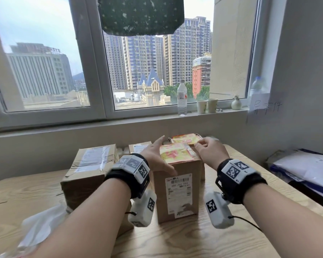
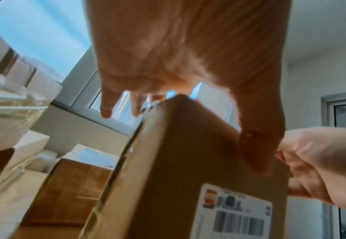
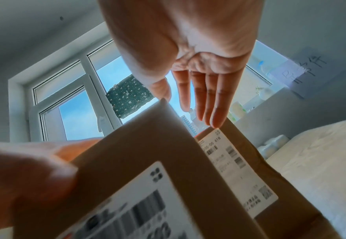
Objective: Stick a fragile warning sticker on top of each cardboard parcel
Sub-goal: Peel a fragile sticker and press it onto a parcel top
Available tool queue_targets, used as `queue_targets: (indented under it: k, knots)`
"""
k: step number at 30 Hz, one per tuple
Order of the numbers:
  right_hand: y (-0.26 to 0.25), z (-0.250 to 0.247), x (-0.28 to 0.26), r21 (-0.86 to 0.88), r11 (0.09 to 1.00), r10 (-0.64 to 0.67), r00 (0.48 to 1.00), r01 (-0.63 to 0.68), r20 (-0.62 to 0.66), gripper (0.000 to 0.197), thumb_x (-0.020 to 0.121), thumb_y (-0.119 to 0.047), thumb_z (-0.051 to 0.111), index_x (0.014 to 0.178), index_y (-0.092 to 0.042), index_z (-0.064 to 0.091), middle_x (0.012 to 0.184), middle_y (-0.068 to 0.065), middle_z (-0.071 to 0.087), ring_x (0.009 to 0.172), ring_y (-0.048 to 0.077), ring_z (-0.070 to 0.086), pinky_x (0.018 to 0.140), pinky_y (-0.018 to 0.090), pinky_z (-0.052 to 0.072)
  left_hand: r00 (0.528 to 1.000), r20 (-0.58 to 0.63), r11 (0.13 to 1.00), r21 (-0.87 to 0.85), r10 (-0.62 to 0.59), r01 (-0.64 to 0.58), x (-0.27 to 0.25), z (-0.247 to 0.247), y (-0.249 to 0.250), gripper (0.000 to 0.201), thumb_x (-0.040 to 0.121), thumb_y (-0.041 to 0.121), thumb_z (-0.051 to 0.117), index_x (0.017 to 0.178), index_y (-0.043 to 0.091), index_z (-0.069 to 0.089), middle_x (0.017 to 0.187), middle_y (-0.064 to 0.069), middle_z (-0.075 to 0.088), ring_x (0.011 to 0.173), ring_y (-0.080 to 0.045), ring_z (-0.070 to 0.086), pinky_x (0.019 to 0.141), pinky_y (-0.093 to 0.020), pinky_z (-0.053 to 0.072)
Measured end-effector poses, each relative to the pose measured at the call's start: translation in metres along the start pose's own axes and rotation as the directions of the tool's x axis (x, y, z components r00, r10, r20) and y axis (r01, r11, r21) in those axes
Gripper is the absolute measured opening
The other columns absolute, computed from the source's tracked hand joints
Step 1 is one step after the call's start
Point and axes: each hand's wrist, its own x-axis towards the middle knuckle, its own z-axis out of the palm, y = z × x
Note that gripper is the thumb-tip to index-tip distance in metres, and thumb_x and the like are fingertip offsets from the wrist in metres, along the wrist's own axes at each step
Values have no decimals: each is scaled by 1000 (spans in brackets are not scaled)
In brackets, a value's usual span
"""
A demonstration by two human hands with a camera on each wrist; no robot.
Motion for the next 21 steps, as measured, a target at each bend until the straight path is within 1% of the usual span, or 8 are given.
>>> queue_targets:
  k: [2, 4, 8, 11, 13, 15, 17, 21]
  knots:
    - [-3, -5, 11, -50, 998, -39, 999, 38, -33, 28, 92, -29, 59, 116, -16, 62, 119, 6, 64, 100, 20, 60, 86, 27, 47, 999, 6, 996, 82, -47, 46, 2, -6, -1, 117, 57, 36, 87, 150, 31, 16, 151, -7, 26, 137, -24, 31, 107, -34, 35]
    - [-6, -5, 24, -125, 989, -78, 996, 73, -36, 35, 88, -32, 64, 120, -20, 60, 127, 7, 57, 110, 21, 56, 93, 29, 45, 992, 2, 980, 158, -126, 124, 7, -17, -3, 109, 54, 33, 87, 146, 29, 28, 141, -9, 33, 127, -25, 40, 102, -34, 43]
    - [-14, 11, 49, -303, 951, -31, 997, 53, 77, 63, 81, -51, 66, 136, -27, 46, 147, 10, 34, 136, 29, 35, 113, 46, 33, 967, -42, 933, 252, -253, 255, 17, -34, -8, 94, 41, 30, 83, 128, 26, 46, 117, -5, 38, 101, -22, 52, 85, -36, 55]
    - [-19, 27, 64, -424, 905, 46, 989, 19, 142, 86, 77, -69, 59, 147, -29, 30, 162, 10, 5, 149, 37, 5, 116, 59, 14, 956, -63, 919, 263, -288, 294, 27, -35, -10, 88, 46, 25, 80, 126, 23, 44, 114, -5, 36, 98, -25, 54, 82, -38, 56]
    - [-18, 39, 73, -477, 879, 115, 979, -22, 167, 96, 74, -78, 52, 150, -29, 23, 163, 10, -6, 148, 41, -5, 115, 65, 8, 955, -56, 925, 240, -290, 295, 34, -32, -12, 91, 46, 26, 83, 128, 23, 43, 115, -4, 36, 100, -25, 53, 83, -38, 56]
    - [-14, 50, 79, -504, 862, 159, 972, -53, 171, 99, 72, -81, 49, 151, -28, 22, 162, 12, -7, 147, 45, -3, 113, 68, 12, 958, -43, 932, 222, -284, 287, 40, -30, -16, 96, 45, 29, 84, 131, 24, 41, 116, -4, 37, 103, -24, 51, 86, -38, 54]
    - [-9, 58, 82, -527, 848, 167, 974, -62, 155, 97, 71, -80, 52, 148, -27, 27, 160, 14, 6, 144, 46, 8, 111, 67, 21, 958, -38, 936, 203, -285, 287, 45, -29, -20, 99, 45, 30, 85, 134, 27, 40, 118, -4, 38, 106, -23, 51, 88, -39, 53]
    - [0, 61, 84, -504, 864, 100, 987, -22, 128, 90, 68, -77, 59, 139, -28, 36, 149, 12, 22, 137, 42, 24, 109, 57, 33, 966, -31, 951, 174, -255, 256, 54, -28, -21, 106, 44, 28, 87, 138, 28, 38, 122, -3, 40, 110, -23, 50, 89, -37, 52]
